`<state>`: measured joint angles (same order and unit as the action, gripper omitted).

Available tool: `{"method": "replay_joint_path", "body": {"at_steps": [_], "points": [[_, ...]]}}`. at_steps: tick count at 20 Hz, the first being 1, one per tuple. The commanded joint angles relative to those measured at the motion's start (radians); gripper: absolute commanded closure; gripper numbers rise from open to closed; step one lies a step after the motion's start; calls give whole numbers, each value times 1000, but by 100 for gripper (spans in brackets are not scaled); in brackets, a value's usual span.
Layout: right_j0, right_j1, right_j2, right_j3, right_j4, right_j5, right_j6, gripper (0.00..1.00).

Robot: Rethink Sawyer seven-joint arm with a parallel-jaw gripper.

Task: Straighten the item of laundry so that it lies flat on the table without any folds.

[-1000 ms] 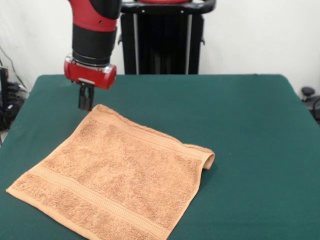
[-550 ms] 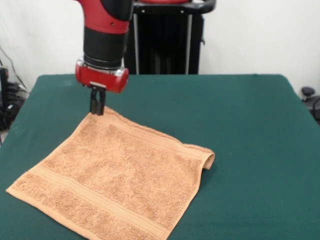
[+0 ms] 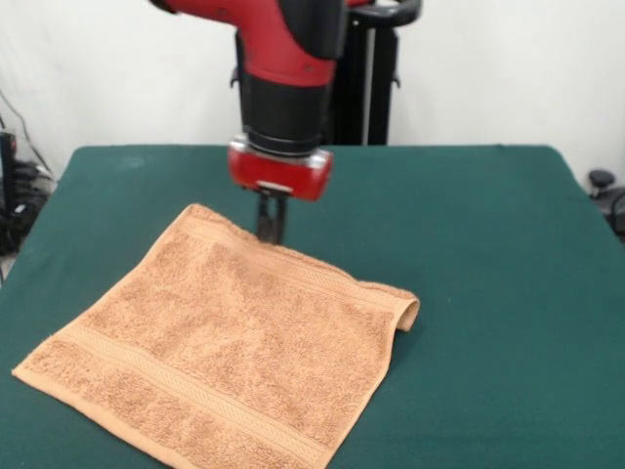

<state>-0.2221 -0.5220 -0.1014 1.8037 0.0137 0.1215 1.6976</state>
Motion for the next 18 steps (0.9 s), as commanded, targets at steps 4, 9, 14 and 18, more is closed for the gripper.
{"method": "replay_joint_path", "body": {"at_steps": [4,9,14,18], "points": [[144,113,79,31,174,-59,332,100],[206,154,61,8,234,-101,328,100],[216,174,71,6,275,-132,315,100],[244,221,58,-50,333,-134,304,100]]}}
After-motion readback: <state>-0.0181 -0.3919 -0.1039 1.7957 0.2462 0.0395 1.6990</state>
